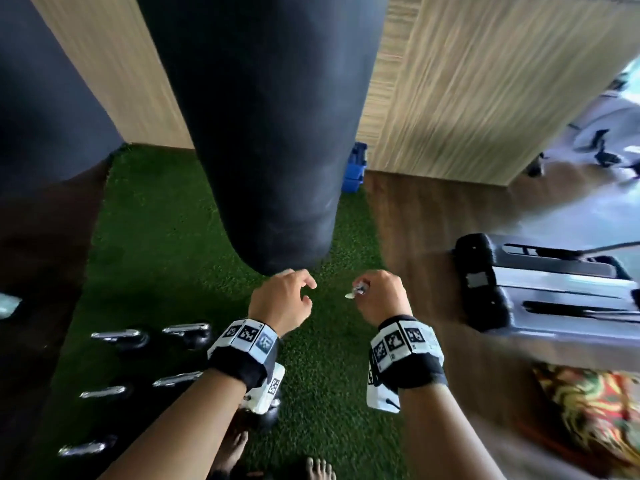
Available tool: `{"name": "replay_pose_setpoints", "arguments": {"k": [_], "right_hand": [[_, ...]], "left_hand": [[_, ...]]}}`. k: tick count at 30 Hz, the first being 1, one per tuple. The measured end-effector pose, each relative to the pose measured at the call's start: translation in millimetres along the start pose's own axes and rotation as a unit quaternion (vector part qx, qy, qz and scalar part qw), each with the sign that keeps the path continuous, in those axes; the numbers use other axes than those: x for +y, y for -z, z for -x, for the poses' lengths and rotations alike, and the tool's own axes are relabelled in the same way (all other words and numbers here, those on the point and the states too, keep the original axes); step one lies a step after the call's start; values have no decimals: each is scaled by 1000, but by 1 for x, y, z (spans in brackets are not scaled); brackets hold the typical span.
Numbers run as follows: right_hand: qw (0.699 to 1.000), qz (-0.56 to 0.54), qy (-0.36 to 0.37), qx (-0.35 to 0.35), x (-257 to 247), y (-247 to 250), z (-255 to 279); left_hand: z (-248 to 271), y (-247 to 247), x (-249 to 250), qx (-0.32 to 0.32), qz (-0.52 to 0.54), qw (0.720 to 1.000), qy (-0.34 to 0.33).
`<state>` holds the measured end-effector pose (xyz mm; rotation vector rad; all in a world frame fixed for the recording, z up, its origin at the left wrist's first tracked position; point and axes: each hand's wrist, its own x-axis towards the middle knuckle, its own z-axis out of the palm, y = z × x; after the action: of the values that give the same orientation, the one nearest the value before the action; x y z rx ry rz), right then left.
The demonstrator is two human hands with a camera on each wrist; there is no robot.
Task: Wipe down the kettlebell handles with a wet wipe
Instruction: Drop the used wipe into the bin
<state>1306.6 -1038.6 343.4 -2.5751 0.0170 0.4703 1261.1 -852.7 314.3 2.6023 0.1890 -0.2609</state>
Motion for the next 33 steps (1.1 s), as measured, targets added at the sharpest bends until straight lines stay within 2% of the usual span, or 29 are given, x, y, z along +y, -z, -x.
{"name": "replay_pose_setpoints", "arguments": {"k": [4,7,10,13,16,20,23,26,29,33], "right_hand": [[996,-12,-67,55,10,21,41],[982,-41,-140,119,23,23,82],[951,-93,-224,189,42,17,139],[911,-129,-308,241,64,5,210],[858,-150,-393,294,85,-11,293],[774,-171,-492,362,109,-35,408],[720,-165,-547,395,124,-56,491],[680,-175,-582,410,140,-80,571],[641,-179,-620,415,161,-107,652],[622,-189,-635,417,198,-139,745]], "left_hand": [[-4,7,34,-15,-19,996,-85],[-3,6,60,-47,-33,985,-160],[16,-2,91,-87,-50,965,-243],[57,-18,126,-129,-61,931,-336],[120,-40,156,-173,-74,889,-418],[221,-74,187,-240,-92,815,-520],[301,-102,200,-289,-109,759,-573],[384,-131,208,-315,-120,716,-611],[468,-161,212,-338,-126,689,-628],[567,-202,219,-351,-144,677,-631]]}}
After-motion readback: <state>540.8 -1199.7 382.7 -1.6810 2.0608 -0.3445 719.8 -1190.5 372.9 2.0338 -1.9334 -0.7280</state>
